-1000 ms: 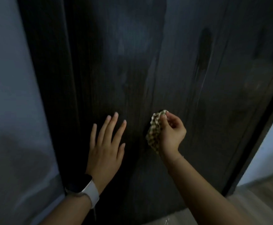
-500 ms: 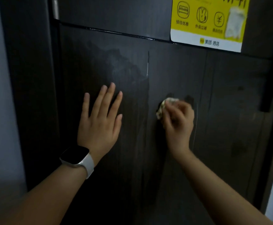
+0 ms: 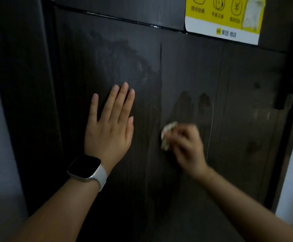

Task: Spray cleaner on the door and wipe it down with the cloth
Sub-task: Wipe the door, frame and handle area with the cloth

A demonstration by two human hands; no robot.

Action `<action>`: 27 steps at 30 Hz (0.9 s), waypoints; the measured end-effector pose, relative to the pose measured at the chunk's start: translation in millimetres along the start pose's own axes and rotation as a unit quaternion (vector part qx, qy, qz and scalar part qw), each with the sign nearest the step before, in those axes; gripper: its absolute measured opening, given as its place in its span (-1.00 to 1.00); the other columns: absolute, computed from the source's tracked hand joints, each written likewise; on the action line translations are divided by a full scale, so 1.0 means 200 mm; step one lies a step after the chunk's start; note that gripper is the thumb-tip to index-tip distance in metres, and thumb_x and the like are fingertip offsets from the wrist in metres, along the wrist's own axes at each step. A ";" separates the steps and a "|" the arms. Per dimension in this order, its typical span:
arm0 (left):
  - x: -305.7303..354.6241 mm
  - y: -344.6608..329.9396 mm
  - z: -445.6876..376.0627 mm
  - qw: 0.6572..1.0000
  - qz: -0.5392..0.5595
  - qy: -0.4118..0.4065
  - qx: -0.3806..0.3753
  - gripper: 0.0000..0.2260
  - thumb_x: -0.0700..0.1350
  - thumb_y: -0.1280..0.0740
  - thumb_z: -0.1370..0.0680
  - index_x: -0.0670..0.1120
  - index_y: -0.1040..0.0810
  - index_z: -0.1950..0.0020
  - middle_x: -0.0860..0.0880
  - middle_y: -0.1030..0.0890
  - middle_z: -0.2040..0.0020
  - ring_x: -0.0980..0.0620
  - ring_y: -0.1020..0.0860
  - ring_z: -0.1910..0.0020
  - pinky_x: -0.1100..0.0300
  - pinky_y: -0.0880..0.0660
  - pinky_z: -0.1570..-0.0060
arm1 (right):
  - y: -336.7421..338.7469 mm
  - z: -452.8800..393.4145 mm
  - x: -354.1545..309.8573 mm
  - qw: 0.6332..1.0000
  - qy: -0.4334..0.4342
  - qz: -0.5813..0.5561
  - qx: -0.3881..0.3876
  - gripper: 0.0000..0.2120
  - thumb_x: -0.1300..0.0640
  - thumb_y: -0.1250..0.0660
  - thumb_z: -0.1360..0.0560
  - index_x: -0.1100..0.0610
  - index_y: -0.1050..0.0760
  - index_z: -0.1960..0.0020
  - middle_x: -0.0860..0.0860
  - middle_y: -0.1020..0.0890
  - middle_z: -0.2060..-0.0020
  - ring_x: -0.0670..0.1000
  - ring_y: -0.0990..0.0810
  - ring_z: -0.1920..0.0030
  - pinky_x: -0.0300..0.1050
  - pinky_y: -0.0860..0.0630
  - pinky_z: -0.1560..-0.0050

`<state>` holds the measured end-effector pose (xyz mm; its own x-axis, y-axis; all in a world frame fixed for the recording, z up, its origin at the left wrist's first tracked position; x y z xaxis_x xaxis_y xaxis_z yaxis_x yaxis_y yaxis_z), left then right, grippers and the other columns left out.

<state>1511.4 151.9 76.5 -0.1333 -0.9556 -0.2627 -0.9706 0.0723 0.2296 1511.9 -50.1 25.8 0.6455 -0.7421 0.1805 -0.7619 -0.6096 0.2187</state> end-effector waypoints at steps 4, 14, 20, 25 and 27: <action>0.00 0.00 0.00 1.000 0.002 -0.006 -0.005 -0.49 0.00 0.07 -0.67 -0.10 0.08 -0.59 -0.08 0.06 -0.60 -0.04 0.10 -0.57 -0.15 0.17 -0.51 | 0.04 -0.32 0.11 0.979 -0.143 0.040 0.141 -0.80 0.32 -0.37 -0.50 0.20 -0.63 -0.10 0.06 -0.47 0.02 0.16 -0.51 0.00 0.06 -0.52 0.01; 0.00 0.01 0.00 1.000 0.023 -0.013 0.009 -0.51 -0.01 0.03 -0.68 -0.10 0.01 -0.59 -0.09 0.01 -0.60 -0.05 0.04 -0.57 -0.13 0.16 -0.50 | -0.28 0.50 -0.33 0.955 0.182 -0.038 -0.233 -0.78 0.17 -0.24 -0.61 0.10 -0.50 -0.24 0.06 -0.48 -0.11 0.10 -0.50 0.03 -0.07 -0.46 0.09; 0.00 0.01 0.00 1.000 0.023 -0.014 0.003 -0.50 -0.01 0.02 -0.67 -0.12 0.00 -0.59 -0.09 0.00 -0.60 -0.05 0.04 -0.57 -0.13 0.18 -0.50 | 0.01 -0.31 -0.01 0.997 0.002 0.060 0.056 -0.82 0.30 -0.31 -0.51 0.20 -0.62 -0.06 0.16 -0.53 0.01 0.12 -0.51 -0.04 0.05 -0.49 -0.02; -0.01 0.01 -0.01 0.999 0.028 -0.010 0.015 -0.51 -0.02 0.01 -0.67 -0.12 -0.03 -0.59 -0.09 -0.02 -0.60 -0.05 0.01 -0.57 -0.14 0.12 -0.51 | -0.04 -0.47 -0.06 0.978 -0.123 0.029 0.167 -0.75 0.35 -0.34 -0.48 0.23 -0.61 -0.14 0.14 -0.48 -0.01 0.13 -0.49 -0.03 0.03 -0.50 -0.03; -0.01 0.01 -0.01 0.999 0.031 -0.010 0.023 -0.51 -0.02 0.00 -0.67 -0.12 -0.04 -0.59 -0.09 -0.03 -0.60 -0.05 0.00 -0.57 -0.15 0.08 -0.51 | -0.10 -0.37 -0.21 0.998 0.033 0.039 0.046 -0.74 0.31 -0.30 -0.52 0.23 -0.59 -0.19 0.11 -0.45 -0.05 0.12 -0.46 -0.03 -0.10 -0.43 -0.05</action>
<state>1509.8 152.8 79.4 -0.1968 -0.9429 -0.2688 -0.9686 0.1446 0.2021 1505.0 13.8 85.1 0.5844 -0.7700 0.2560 -0.8092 -0.5767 0.1126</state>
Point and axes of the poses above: each hand's wrist, its own z-axis away from the middle knuckle, its own y-axis out of the back of the hand, x = y × z, the point moved 5 cm from there along -z, towards the middle knuckle
